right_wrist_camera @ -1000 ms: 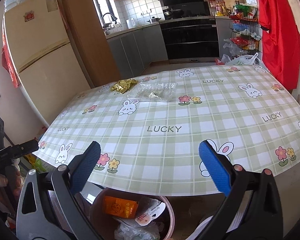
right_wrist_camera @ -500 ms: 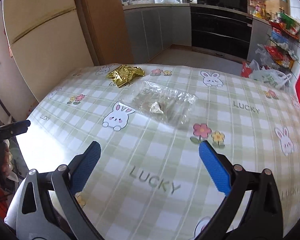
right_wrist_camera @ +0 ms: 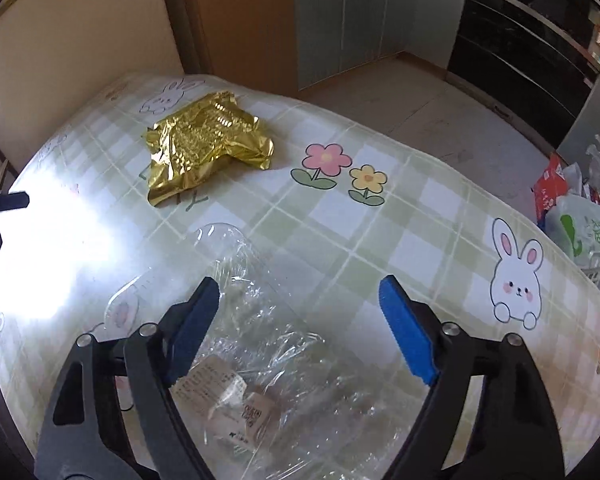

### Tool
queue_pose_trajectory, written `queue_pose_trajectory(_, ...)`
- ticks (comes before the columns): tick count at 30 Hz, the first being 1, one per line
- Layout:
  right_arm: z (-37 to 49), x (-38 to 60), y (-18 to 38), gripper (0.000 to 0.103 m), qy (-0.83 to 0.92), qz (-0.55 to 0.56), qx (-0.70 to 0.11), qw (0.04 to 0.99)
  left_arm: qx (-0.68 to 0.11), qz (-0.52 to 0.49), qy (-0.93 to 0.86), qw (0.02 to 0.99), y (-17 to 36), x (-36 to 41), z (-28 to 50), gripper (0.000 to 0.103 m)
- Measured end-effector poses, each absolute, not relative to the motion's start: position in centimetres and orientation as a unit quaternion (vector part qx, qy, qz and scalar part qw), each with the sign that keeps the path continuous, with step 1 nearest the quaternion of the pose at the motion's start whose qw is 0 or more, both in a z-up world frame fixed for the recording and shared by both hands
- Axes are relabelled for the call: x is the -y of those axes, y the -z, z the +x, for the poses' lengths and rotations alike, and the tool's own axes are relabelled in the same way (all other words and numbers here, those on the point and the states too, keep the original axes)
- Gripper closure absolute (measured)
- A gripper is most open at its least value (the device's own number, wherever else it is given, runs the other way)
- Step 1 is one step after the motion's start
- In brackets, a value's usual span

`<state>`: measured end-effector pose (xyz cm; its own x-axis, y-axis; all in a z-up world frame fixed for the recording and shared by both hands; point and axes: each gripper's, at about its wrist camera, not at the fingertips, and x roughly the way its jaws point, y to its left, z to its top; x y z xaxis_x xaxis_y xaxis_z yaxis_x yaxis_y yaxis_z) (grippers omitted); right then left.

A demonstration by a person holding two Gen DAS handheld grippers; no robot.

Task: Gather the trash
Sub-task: 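Grasp the clear plastic tray with the right tool while the left tool reaches the gold foil, then grasp the gold foil wrapper with the left tool while the right tool lifts the clear tray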

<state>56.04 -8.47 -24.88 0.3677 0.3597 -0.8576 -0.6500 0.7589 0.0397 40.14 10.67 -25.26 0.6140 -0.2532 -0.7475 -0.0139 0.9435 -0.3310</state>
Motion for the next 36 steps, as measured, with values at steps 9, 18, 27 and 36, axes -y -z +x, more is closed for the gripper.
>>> queue_pose_trajectory(9,55.7,10.5,26.0,0.087,-0.352,-0.129,-0.504,0.778,-0.45,-0.183,0.071,0.871,28.1,-9.3,47.3,0.023)
queue_pose_trajectory(18,54.3,16.3,25.4,0.092,-0.313,-0.044,-0.503,0.804,-0.44,-0.266,-0.01,0.858,29.9,-9.8,53.0,0.028)
queue_pose_trajectory(27,51.6,19.3,24.8,0.092,-0.307,-0.018,-0.499,0.81,-0.444,-0.202,-0.114,0.865,29.5,-7.4,56.9,0.029)
queue_pose_trajectory(36,48.4,20.7,22.9,0.093,-0.296,0.012,-0.484,0.823,-0.448,-0.171,-0.078,0.874,27.7,-7.3,54.3,0.064)
